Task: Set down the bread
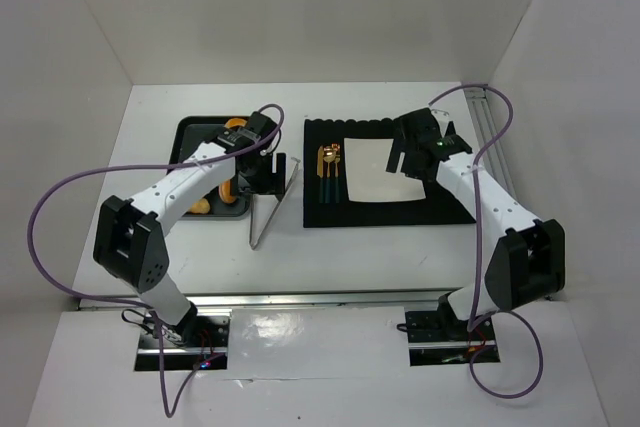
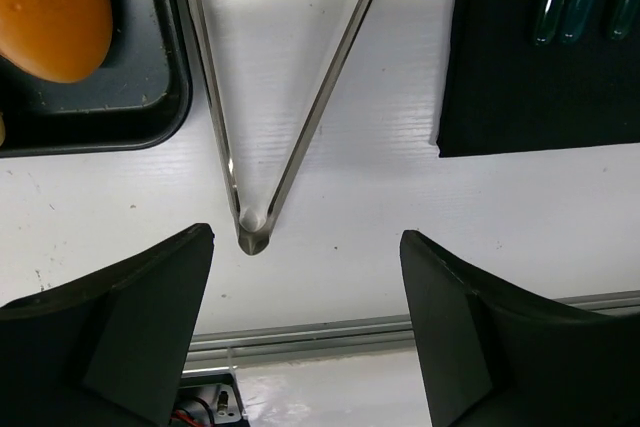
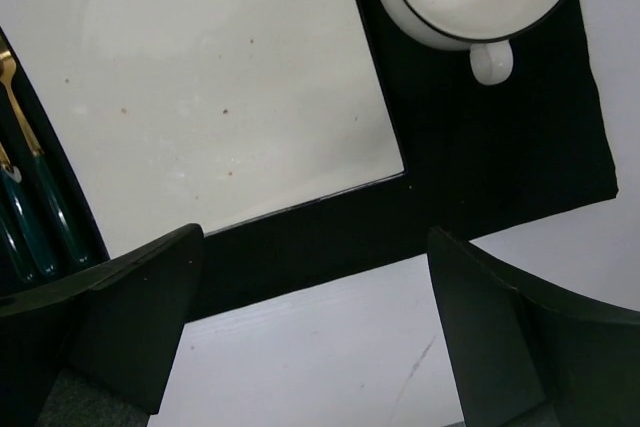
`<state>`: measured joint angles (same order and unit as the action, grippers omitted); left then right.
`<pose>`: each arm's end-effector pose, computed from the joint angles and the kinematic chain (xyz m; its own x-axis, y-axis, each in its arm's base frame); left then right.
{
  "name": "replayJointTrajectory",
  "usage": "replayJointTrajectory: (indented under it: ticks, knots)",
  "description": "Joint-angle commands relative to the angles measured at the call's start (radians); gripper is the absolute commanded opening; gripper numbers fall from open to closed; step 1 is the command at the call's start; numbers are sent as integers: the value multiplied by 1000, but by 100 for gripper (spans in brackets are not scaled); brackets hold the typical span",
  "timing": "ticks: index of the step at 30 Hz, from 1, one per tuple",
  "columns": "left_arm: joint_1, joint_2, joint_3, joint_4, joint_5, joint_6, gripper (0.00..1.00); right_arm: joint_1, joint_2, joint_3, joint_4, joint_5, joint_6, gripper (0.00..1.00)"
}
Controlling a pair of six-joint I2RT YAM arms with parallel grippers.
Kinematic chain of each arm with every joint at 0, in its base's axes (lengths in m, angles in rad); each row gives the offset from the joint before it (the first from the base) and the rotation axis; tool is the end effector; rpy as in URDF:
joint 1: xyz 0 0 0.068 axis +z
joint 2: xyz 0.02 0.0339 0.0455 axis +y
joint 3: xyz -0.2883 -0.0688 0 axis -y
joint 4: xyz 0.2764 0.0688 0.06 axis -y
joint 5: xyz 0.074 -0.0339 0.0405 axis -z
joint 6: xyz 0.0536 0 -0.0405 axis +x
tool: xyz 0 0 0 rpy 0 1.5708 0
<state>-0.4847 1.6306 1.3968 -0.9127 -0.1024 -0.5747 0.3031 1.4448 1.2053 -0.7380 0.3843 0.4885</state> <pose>0.3321 -0.1687 0.2796 -0.9085 -0.1327 -0.3962 -0.0805 0.9861 -0.1456 0.3264 0.0810 0.2897 -0.7347 0.2261 -0.6396 0.3037 0.9527 -0.0121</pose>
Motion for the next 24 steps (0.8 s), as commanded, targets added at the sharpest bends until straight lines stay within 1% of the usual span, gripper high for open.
replayJointTrajectory:
  ticks: [1,5,8,10,11,12,15,19,20,24]
  knots:
    - [-12,-11,13,-3,4,13,88,-16,-60,-27,61,-50,-33,99]
    - [-23,-11,-22,-3,-26,13,88,-47,-60,-36,51,-41,-33,99]
    - [-44,-32,-74,-3,-26,4,88,-76,-60,-45,51,-70,-44,99]
    - [-45,-47,-107,31,-36,4,88,-94,-79,-59,60,-97,-44,99]
    - [-45,-61,-148,50,-36,4,88,-94,-80,-78,74,-97,-53,99]
    - [-45,-61,-169,95,-27,-5,88,-105,-90,-88,97,-116,-53,99]
    - [-35,-72,-226,138,3,-16,88,-125,-100,-98,118,-176,-65,99]
    - [-16,-72,-269,201,3,-37,88,-134,-90,-98,118,-186,-86,99]
    - [-3,-81,-283,228,30,-46,88,-134,-90,-98,118,-196,-87,99]
    - [6,-81,-324,252,27,-56,88,-143,-81,-98,127,-196,-87,99]
